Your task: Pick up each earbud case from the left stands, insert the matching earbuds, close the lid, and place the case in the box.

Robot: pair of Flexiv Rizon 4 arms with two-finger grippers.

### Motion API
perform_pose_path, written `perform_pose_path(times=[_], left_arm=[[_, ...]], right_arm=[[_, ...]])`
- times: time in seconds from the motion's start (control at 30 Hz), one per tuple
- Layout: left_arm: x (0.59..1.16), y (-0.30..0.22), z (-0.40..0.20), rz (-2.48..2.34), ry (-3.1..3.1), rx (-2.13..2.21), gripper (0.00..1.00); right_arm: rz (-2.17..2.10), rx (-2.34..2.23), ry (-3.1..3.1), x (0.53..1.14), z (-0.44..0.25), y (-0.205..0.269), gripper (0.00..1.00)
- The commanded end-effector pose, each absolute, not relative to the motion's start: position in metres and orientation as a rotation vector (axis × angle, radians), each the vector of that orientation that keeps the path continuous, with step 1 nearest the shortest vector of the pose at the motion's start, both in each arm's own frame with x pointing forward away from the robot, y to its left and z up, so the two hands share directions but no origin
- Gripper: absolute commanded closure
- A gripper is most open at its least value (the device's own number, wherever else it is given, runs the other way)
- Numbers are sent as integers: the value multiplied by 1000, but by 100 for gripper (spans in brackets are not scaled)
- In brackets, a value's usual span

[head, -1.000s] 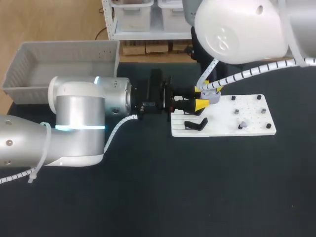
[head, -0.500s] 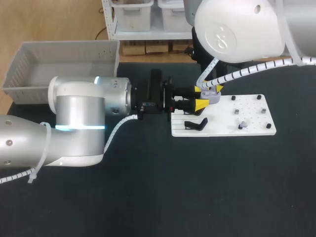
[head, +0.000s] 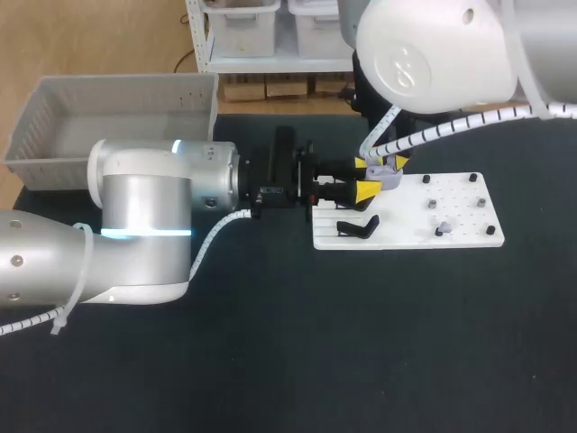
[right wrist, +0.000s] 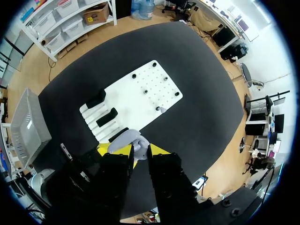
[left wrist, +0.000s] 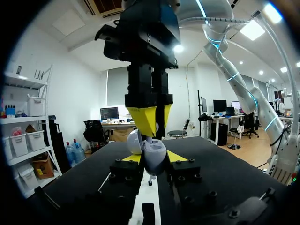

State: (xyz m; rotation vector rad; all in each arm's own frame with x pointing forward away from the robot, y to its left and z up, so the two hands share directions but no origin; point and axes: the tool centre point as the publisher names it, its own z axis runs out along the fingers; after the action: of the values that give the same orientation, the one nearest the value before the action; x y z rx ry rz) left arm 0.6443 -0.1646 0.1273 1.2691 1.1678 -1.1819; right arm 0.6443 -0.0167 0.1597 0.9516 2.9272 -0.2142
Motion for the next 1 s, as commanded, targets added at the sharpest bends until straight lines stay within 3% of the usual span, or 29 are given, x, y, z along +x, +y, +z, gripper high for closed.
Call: perform_pose_path(times=[0.03, 0.1, 0.13, 0.17, 0.2, 0.23, 0.3, 0.33, 0.43, 0.6, 0.63, 0.67, 0.73, 0.8, 0.9, 1.0], left_arm=[[642, -166, 128, -1176, 1166, 1265, 100], [642, -166, 128, -1176, 1166, 1265, 100], [642, -166, 128, -1176, 1166, 1265, 100], [642, -166, 128, -1176, 1166, 1265, 100], [642, -166, 128, -1176, 1166, 1265, 100], [642, -166, 128, -1176, 1166, 1265, 100], [642, -166, 128, -1176, 1166, 1265, 100], [642, -166, 128, -1176, 1166, 1265, 100], [642, -166, 128, -1176, 1166, 1265, 100], [642, -166, 128, -1176, 1166, 1265, 100], [642, -166, 128, -1176, 1166, 1265, 100], [642, -166, 128, -1176, 1166, 1265, 100], [642, -166, 128, -1176, 1166, 1265, 100], [642, -166, 128, -1176, 1166, 1265, 100], [642, -166, 128, -1176, 1166, 1265, 100], [642, -166, 128, -1176, 1166, 1265, 100]], right_arm=[[-212, 952, 2935, 648, 156, -17, 100], [-210, 953, 2939, 648, 155, -17, 100], [-202, 952, 2940, 648, 155, -17, 88], [-200, 951, 2940, 648, 155, -17, 66], [-188, 949, 2943, 647, 155, -18, 55], [-179, 947, 2946, 647, 155, -18, 51], [-159, 942, 2954, 645, 154, -19, 26], [-154, 934, 2953, 643, 155, -19, 23], [-119, 923, 2946, 638, 159, -20, 21], [16, 869, 2924, 622, 171, -26, 29], [66, 796, 2899, 618, 173, -26, 29], [89, 683, 2872, 614, 175, -26, 19], [64, 603, 2836, 606, 176, -28, 40], [131, 590, 2838, 598, 179, -31, 37], [175, 611, 2824, 589, 181, -38, 45], [227, 646, 2827, 582, 180, -47, 40]])
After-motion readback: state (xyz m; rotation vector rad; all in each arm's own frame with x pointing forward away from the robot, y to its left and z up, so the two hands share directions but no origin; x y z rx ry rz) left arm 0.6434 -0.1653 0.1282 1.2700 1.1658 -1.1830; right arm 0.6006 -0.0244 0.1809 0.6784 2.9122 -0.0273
